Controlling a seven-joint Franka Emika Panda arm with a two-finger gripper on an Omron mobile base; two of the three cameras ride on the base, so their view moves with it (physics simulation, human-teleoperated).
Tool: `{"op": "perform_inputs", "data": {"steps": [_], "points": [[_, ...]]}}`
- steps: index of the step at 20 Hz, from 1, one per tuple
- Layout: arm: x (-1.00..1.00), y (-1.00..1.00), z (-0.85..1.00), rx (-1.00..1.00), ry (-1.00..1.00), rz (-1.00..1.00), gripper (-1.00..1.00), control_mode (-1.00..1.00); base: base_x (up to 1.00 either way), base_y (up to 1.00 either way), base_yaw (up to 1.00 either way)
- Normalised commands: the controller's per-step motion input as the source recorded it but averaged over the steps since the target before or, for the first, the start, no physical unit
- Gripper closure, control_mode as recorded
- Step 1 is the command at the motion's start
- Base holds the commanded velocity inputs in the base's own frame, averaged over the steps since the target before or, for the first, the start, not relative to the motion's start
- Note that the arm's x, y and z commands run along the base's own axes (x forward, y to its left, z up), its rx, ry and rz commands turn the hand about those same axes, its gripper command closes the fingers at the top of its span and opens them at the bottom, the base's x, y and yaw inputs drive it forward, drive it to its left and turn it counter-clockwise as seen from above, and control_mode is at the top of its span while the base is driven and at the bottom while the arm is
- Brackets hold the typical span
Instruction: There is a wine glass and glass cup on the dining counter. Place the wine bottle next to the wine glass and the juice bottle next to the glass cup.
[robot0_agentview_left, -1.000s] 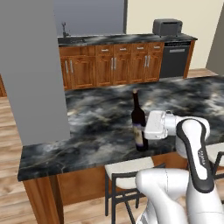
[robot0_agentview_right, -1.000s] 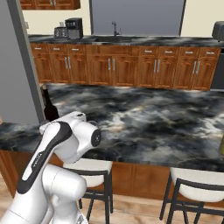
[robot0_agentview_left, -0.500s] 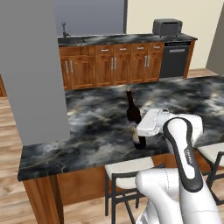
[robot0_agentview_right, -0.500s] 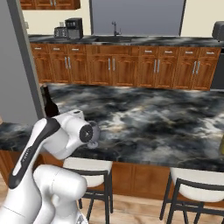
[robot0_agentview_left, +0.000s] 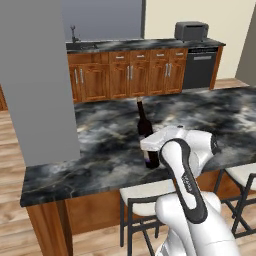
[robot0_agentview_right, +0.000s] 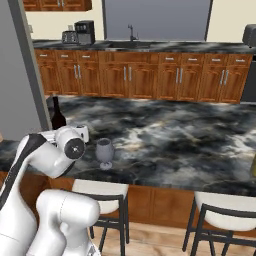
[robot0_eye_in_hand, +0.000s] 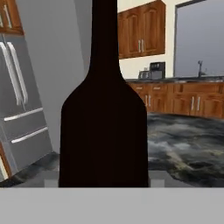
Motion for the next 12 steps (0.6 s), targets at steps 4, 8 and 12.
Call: {"op": "perform_inputs", "data": {"steps": [4,8,12], "points": [[0.07,0.35,-0.18,0.0,0.0,-0.43,1.0,-1.0,0.0,0.0,0.0],[0.12,0.3,-0.13,0.0,0.0,-0.53,1.0,-1.0,0.0,0.0,0.0],[0.02,0.29,-0.12,0.0,0.0,-0.54,1.0,-1.0,0.0,0.0,0.0]]}}
